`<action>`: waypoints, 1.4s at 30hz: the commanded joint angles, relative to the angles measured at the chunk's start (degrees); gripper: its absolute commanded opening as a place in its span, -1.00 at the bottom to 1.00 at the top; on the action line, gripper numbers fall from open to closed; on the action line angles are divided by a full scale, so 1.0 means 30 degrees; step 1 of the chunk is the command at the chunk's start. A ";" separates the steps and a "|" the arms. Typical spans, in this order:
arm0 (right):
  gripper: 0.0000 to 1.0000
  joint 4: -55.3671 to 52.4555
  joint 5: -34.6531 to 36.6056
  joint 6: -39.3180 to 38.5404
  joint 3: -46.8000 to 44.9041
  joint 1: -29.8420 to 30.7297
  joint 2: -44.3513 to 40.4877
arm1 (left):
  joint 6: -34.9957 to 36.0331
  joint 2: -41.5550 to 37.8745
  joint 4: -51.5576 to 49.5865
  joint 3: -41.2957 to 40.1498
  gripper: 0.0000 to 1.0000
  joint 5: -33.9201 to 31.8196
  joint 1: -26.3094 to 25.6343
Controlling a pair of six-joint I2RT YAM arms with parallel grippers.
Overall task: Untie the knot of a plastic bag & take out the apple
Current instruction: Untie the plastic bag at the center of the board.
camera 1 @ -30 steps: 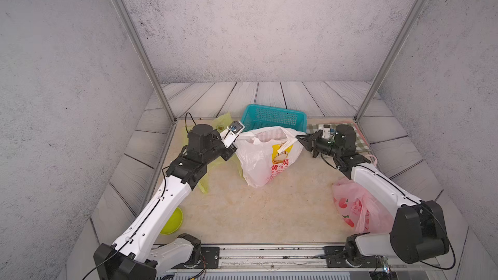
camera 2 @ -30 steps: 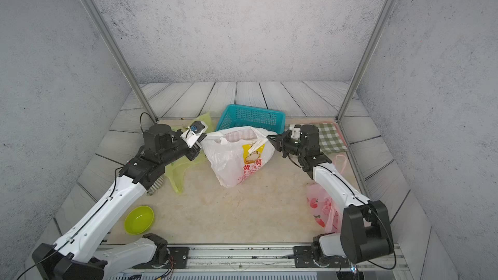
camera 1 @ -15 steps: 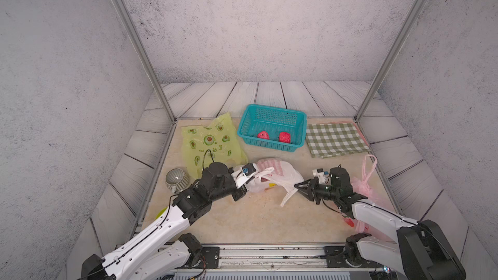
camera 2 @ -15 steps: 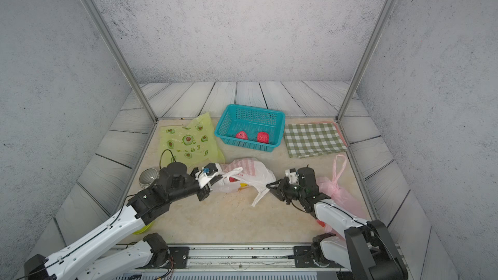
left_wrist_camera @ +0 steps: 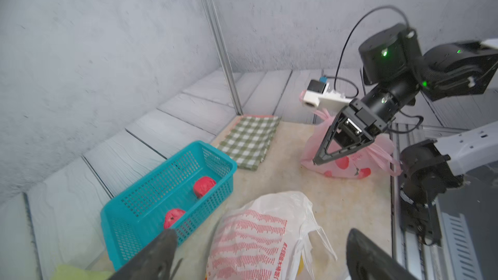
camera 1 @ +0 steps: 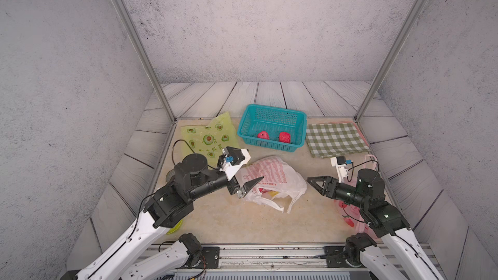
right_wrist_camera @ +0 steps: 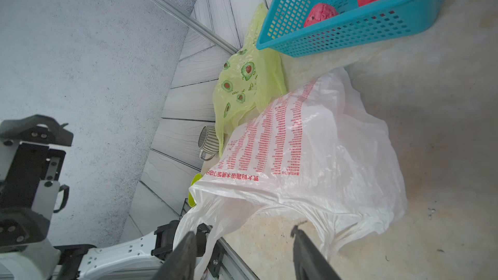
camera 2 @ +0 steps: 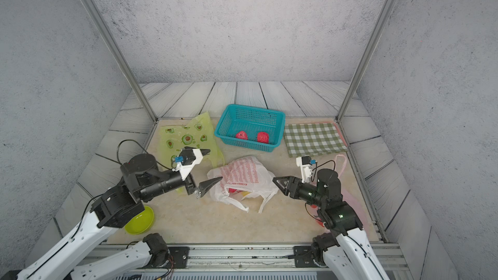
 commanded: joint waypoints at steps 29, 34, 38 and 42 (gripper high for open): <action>0.12 -0.4459 0.0823 -0.2804 -0.1744 -0.0002 -0.1932 | 0.5396 1.6311 -0.8669 0.6745 -0.05 -1.4794 -0.5159; 0.03 -0.4894 0.0464 -0.3471 -0.1709 0.0021 -0.2011 | 0.5064 1.6034 -0.9742 0.7956 -1.00 -1.2377 -0.4382; -0.01 -0.4865 0.0187 -0.3625 -0.1602 0.0010 -0.2575 | 0.4483 1.5370 -1.0304 0.9097 -1.00 -1.0790 -0.3876; -0.01 -0.4756 0.0176 -0.3653 -0.1397 0.0025 -0.3316 | 0.4221 1.4820 -1.1097 1.0574 -1.00 -1.0121 -0.3827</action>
